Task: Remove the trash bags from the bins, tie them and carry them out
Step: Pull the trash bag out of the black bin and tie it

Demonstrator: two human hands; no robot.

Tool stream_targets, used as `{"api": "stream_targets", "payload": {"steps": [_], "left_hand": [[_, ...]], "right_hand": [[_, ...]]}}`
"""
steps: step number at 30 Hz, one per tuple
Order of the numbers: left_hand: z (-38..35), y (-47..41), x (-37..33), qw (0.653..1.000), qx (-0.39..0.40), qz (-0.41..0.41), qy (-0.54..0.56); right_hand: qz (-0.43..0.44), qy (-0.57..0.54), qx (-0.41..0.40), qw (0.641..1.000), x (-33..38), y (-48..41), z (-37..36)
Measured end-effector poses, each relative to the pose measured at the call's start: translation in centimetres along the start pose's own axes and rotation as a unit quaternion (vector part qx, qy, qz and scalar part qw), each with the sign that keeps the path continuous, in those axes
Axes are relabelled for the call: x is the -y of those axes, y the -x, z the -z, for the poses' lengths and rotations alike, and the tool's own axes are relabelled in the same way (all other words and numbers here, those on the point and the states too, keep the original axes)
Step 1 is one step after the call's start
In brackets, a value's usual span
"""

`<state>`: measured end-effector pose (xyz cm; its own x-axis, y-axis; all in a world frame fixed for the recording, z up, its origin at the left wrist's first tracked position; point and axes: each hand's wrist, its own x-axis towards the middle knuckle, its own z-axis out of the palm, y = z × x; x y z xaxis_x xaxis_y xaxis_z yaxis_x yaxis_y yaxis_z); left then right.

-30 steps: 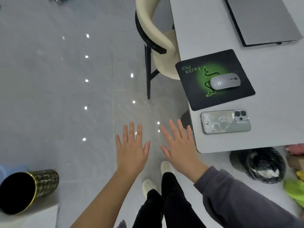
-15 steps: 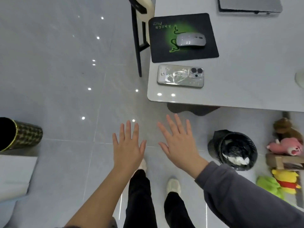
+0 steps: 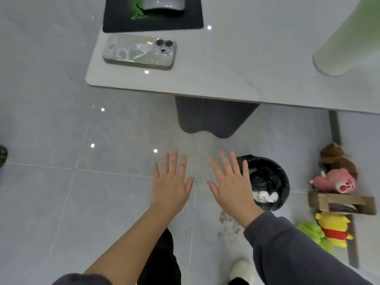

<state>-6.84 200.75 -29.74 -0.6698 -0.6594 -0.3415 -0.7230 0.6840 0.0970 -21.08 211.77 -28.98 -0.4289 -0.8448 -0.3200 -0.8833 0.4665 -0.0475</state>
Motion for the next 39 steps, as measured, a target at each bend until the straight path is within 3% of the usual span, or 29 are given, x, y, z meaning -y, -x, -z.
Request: {"api": "stream_targets", "payload": {"steps": [6,15,18,20,22,24,29,31,33,35,37,39], "left_hand": [[-12.9,-5.0,-10.1,0.999,0.032,-0.04,-0.012],[-28.6,-17.6,-16.9,0.995,0.008,-0.077,-0.068],[-32.3,-20.6,-18.1,0.998,0.019,-0.057,-0.007],[-34.7,-22.4,-18.7,0.993,0.056,-0.016,0.102],[-36.5,-24.2,-19.3,0.955,0.121,0.05,0.266],[-37.8,-25.6,-20.2,0.896,0.164,0.105,0.399],[-38.6,-26.3,-21.3,0.731,0.207,0.19,0.622],[-38.3,-26.3,-20.9,0.694,0.206,0.213,0.656],[-37.2,-26.4,-20.8,0.699,0.175,0.19,0.667],[-35.4,-26.4,-20.8,0.746,0.065,0.123,0.651],[-32.9,-25.6,-21.0,0.803,-0.061,0.008,0.593],[-30.9,-24.4,-21.5,0.824,-0.114,-0.106,0.545]], "right_hand": [[-0.042,0.005,0.027,0.999,-11.4,-0.8,-12.8],[-0.06,0.01,-0.023,0.998,-23.1,-7.9,-27.9],[-0.046,0.009,-0.045,0.998,-25.5,-10.1,-30.8],[-0.037,0.01,-0.057,0.998,-26.5,-11.2,-31.9],[-0.032,-0.002,-0.053,0.998,-27.3,-12.0,-33.0],[-0.031,-0.01,-0.051,0.998,-27.8,-12.4,-33.7],[-0.023,-0.009,-0.054,0.998,-27.9,-12.6,-34.0],[-0.021,-0.009,-0.056,0.998,-27.9,-12.6,-33.9],[-0.017,-0.013,-0.061,0.998,-28.0,-12.5,-33.6],[-0.024,-0.028,-0.065,0.997,-28.0,-12.8,-33.0],[-0.039,-0.059,-0.069,0.995,-27.9,-13.5,-31.9],[-0.025,-0.078,-0.072,0.994,-27.9,-14.8,-30.8]]}}
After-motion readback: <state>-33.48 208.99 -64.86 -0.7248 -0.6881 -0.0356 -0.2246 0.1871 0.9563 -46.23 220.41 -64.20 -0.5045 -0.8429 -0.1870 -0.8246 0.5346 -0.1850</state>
